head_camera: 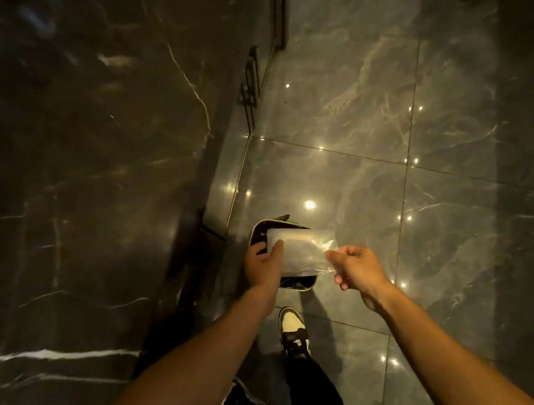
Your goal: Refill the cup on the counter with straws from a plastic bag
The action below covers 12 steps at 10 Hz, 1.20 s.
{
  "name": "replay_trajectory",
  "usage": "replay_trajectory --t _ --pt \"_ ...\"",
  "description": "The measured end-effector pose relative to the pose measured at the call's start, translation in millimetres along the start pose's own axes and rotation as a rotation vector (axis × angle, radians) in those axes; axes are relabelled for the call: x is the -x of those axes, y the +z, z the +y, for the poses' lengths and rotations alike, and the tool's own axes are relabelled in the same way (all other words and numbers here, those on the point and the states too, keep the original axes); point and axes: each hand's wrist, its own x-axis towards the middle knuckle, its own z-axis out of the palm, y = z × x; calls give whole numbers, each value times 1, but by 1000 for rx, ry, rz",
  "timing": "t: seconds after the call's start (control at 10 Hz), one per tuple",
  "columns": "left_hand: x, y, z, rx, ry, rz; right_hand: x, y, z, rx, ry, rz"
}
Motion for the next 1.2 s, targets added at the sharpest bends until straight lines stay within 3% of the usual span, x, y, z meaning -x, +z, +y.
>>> replay_trajectory --t 0.4,0.9,1.1,1.2 --pt "-153 45 -122 -53 -226 75 -153 36 126 -123 236 19" --pt "-203 49 -135 -14 -186 102 -204 64 134 -191 268 18" --pt "-194 40 -133 -56 -55 107 -194 65 131 -105 265 21" --pt "-166 40 -128 -123 -39 130 -165 65 115 87 189 38"
